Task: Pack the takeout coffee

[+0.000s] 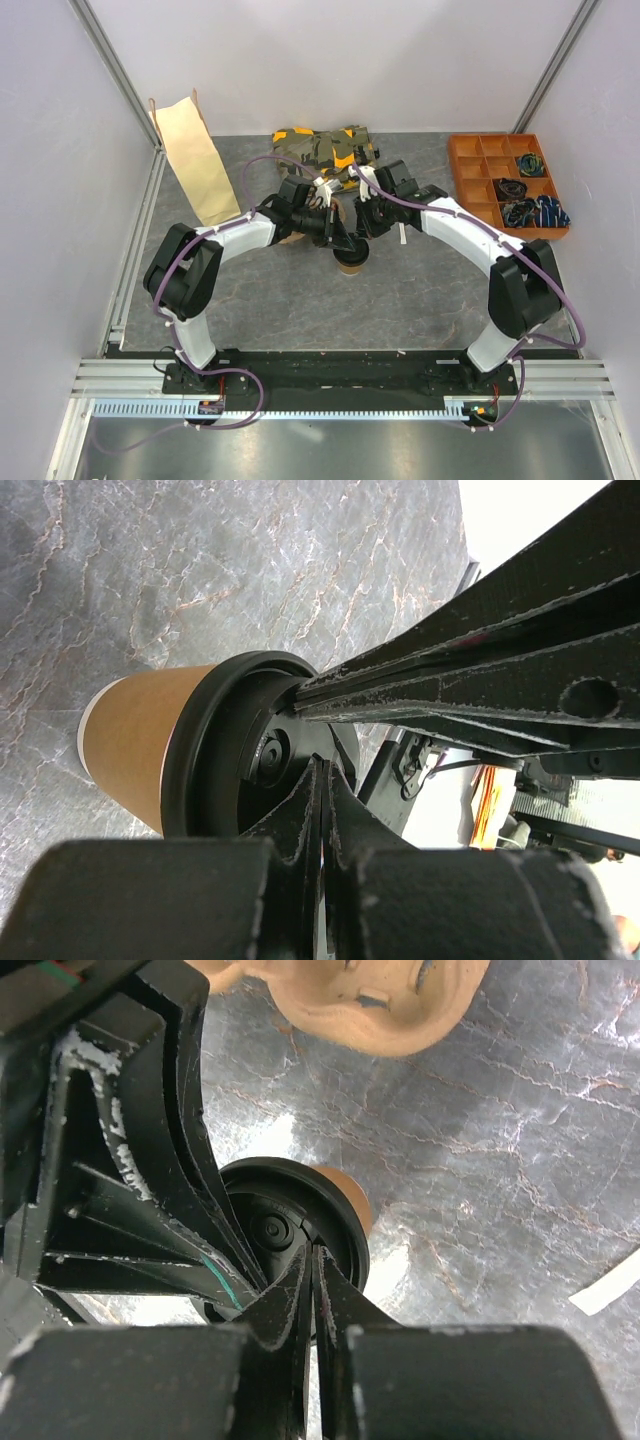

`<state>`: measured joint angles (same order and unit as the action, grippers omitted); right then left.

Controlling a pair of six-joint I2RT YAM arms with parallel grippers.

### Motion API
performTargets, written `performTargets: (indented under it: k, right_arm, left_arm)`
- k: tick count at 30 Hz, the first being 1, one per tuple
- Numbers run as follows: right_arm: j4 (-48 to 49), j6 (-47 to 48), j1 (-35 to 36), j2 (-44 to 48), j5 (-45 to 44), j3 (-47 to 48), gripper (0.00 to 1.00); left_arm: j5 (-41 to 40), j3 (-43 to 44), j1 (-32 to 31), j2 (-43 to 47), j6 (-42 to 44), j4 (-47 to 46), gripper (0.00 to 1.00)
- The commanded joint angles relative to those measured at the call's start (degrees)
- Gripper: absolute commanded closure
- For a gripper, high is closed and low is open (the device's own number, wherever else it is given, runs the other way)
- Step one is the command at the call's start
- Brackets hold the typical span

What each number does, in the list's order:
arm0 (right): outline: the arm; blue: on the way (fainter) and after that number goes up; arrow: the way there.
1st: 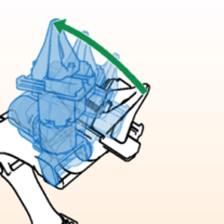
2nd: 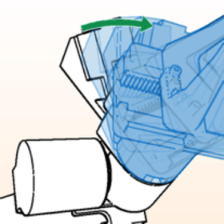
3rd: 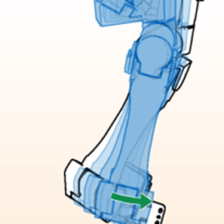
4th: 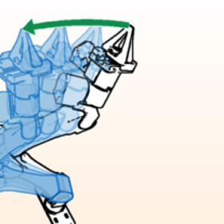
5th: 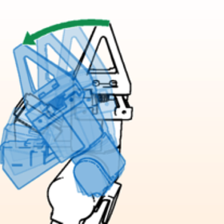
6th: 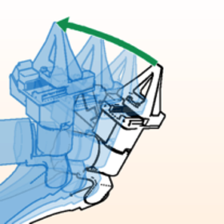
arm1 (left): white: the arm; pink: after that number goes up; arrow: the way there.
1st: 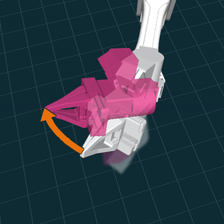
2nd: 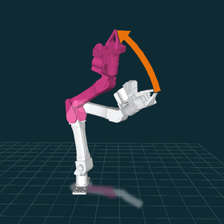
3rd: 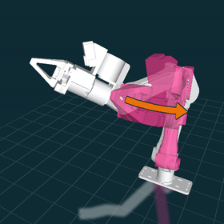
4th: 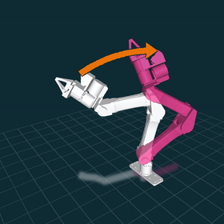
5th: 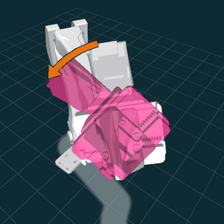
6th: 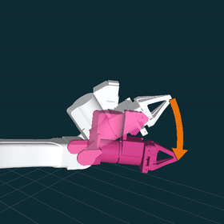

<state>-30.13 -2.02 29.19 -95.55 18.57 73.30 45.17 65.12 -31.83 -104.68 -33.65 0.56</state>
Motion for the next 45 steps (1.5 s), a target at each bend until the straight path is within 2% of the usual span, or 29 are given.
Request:
performTargets:
  k: [1, 6, 14, 21, 26, 35, 40, 45]
  right_arm:
    - [-0.4, 0.3, 0.1, -1.9, -2.1, -4.4, 0.93]
    - [-2.3, 0.4, 0.0, 0.5, -0.8, -3.7, 0.92]
    - [-4.5, -1.3, -2.2, 5.9, 8.4, 1.7, 0.87]
    - [-6.5, -0.4, -2.3, 7.8, 7.4, -0.9, 0.87]
    - [-5.3, -0.4, -2.1, 5.5, 6.5, -1.6, 0.86]
    - [-3.6, 1.6, -1.0, 2.6, 2.6, -8.3, 0.88]
    - [-5.2, 1.6, -1.1, 4.1, 3.8, -5.4, 0.87]
    - [-5.0, -0.4, -2.9, 6.0, 8.9, -1.1, 0.83]
  left_arm:
    - [-3.2, -2.2, 0.4, -2.2, 1.8, 3.5, 0.98]
    - [-3.1, -2.5, 0.4, -1.9, 1.9, 3.2, 0.98]
    - [-2.5, -2.2, 0.4, -0.5, 1.7, 3.2, 0.98]
    - [-2.7, -2.3, 0.4, -0.8, 1.8, 3.0, 0.98]
    - [-2.7, -1.9, 0.4, -1.2, 1.7, 3.1, 0.98]
    - [-2.7, -2.2, 0.4, -1.5, 1.6, 3.3, 0.98]
    - [-2.4, -1.9, 0.4, -1.3, 1.7, 3.3, 0.98]
    - [0.2, -0.3, 0.4, 0.3, 1.7, 2.4, 0.98]
